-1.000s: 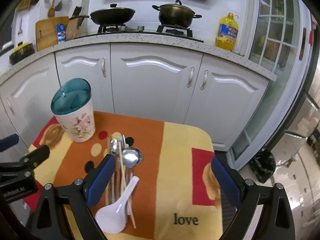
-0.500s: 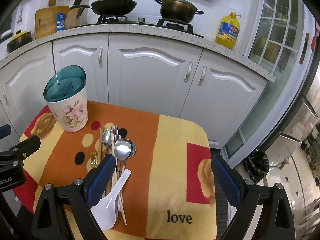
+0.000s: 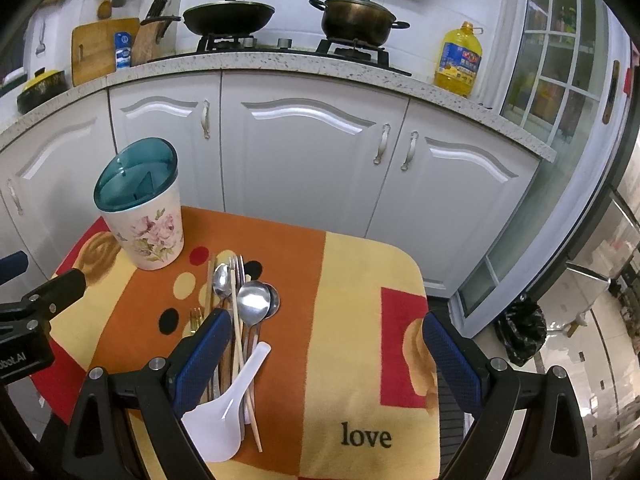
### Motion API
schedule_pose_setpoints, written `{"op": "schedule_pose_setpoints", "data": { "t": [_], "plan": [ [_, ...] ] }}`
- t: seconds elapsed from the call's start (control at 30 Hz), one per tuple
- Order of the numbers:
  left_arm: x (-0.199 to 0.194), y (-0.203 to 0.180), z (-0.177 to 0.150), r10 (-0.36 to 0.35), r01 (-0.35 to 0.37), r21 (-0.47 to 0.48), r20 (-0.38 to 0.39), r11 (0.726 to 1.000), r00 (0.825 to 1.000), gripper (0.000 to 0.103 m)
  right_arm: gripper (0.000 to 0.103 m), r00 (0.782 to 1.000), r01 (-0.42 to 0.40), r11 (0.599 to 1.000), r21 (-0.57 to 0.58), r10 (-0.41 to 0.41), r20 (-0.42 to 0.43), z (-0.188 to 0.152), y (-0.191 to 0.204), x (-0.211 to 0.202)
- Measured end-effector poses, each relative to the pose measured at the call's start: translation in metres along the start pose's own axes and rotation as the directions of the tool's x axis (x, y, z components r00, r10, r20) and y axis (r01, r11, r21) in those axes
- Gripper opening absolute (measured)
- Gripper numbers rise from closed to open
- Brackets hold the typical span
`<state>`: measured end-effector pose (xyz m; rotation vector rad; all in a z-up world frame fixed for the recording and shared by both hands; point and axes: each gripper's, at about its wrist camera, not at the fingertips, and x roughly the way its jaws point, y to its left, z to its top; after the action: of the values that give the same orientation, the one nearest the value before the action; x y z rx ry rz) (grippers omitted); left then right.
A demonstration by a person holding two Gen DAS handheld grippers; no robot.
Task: Organize utensils
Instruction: 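Move both tools toward the row of utensils beside the holder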
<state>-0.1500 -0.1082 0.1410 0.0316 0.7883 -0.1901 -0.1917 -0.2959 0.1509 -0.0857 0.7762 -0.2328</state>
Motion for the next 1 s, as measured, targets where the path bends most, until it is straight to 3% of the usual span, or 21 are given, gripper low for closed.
{"op": "schedule_pose_setpoints", "data": {
  "t": [0.43, 0.7, 0.83, 0.93, 1.0],
  "plan": [
    [-0.001, 0.000, 0.000, 0.004, -0.004, 0.000, 0.007, 1.000, 1.000, 0.102, 0.096, 1.000, -0.022, 1.000, -0.005, 0.022, -0.001, 0.001, 0.002, -0.003],
    [0.004, 0.000, -0.001, -0.003, 0.003, 0.006, -0.013, 1.000, 1.000, 0.102, 0.096, 0.997, -0.075, 0.997, 0.003, 0.076, -0.031, -0.002, 0.000, 0.005],
    [0.015, 0.006, -0.003, -0.043, 0.044, 0.005, -0.040, 0.999, 0.998, 0.102, 0.096, 0.983, -0.164, 0.986, 0.040, 0.166, -0.078, -0.012, -0.008, 0.020],
    [0.025, 0.012, -0.006, -0.042, 0.043, 0.013, -0.050, 0.999, 0.998, 0.100, 0.091, 0.954, -0.256, 0.960, 0.110, 0.270, -0.130, -0.027, -0.018, 0.038],
    [0.034, 0.012, -0.007, -0.047, 0.048, 0.022, -0.075, 0.999, 0.996, 0.097, 0.081, 0.934, -0.296, 0.942, 0.158, 0.320, -0.160, -0.036, -0.021, 0.051]
  ]
}}
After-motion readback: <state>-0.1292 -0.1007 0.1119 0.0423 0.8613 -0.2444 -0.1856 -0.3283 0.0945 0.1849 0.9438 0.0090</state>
